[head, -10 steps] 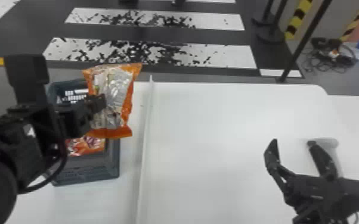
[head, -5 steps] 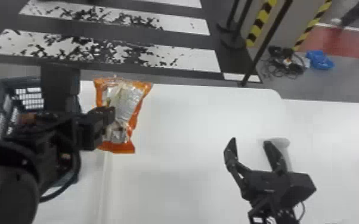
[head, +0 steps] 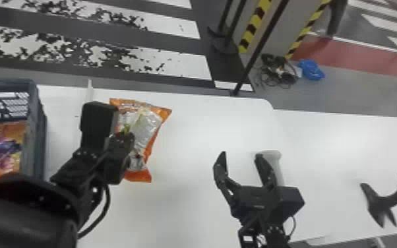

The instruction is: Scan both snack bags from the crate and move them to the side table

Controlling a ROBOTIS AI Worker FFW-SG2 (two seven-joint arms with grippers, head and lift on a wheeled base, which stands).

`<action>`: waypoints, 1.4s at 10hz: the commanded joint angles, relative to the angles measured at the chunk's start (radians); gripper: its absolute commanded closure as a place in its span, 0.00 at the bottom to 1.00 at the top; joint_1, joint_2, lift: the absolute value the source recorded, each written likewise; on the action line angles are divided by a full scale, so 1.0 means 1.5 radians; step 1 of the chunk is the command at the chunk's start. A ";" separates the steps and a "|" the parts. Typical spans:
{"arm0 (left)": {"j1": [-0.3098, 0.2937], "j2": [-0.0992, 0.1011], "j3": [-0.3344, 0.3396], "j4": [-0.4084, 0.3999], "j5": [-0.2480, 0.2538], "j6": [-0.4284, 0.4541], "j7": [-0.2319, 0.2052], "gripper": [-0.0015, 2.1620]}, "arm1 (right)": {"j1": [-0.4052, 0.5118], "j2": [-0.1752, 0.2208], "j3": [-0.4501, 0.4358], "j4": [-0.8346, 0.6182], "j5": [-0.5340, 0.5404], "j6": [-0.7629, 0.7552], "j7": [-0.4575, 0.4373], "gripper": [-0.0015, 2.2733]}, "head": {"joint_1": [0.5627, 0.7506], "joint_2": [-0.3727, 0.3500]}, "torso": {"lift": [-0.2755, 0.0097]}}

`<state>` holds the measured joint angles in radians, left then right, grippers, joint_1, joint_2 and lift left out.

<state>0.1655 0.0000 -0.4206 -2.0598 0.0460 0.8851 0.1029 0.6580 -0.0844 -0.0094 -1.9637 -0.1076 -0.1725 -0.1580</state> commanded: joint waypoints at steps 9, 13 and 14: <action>-0.012 -0.002 -0.141 0.286 0.221 -0.357 0.095 0.97 | -0.007 0.007 0.000 0.012 0.001 0.000 0.000 0.05 | 0.70 0.03 | 0.70; 0.007 -0.002 -0.140 0.273 0.258 -0.396 0.066 0.01 | -0.012 0.008 0.001 0.020 0.001 0.000 0.000 0.05 | 0.70 0.03 | 0.70; 0.014 -0.002 -0.136 0.265 0.262 -0.396 0.070 0.01 | -0.014 0.008 0.001 0.022 0.001 0.000 0.000 0.05 | 0.70 0.03 | 0.70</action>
<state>0.1820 0.0000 -0.6275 -1.6570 0.4354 0.2901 0.2084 0.6377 -0.0722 -0.0074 -1.9327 -0.1058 -0.1725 -0.1580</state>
